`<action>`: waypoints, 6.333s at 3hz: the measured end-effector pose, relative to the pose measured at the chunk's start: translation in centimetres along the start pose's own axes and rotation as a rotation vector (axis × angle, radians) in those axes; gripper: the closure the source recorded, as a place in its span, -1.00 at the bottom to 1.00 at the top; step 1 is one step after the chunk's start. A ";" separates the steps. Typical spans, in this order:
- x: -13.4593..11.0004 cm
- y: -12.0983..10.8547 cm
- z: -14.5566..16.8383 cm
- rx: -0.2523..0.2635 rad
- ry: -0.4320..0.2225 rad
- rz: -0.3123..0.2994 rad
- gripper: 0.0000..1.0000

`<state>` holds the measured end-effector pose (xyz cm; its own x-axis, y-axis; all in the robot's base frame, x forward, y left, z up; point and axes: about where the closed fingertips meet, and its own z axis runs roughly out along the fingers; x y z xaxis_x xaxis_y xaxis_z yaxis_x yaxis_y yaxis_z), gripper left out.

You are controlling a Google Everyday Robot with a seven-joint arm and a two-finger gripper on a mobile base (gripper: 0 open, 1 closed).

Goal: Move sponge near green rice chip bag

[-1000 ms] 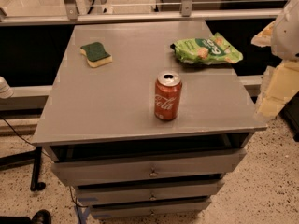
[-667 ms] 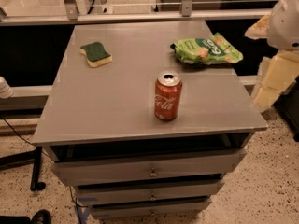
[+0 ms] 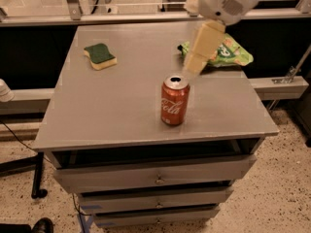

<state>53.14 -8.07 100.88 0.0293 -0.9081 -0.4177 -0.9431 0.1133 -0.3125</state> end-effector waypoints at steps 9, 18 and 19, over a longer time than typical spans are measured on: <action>-13.4 -12.5 27.6 -0.007 -0.220 0.221 -1.00; 7.4 -16.6 11.6 0.381 -0.149 0.401 1.00; 12.7 -15.2 7.0 0.447 -0.122 0.432 1.00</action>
Offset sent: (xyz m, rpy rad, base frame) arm 0.0267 0.0650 0.0076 0.1097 -0.0380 0.0437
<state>70.16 -18.50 94.33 -0.2607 -0.6938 -0.6714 -0.6498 0.6404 -0.4095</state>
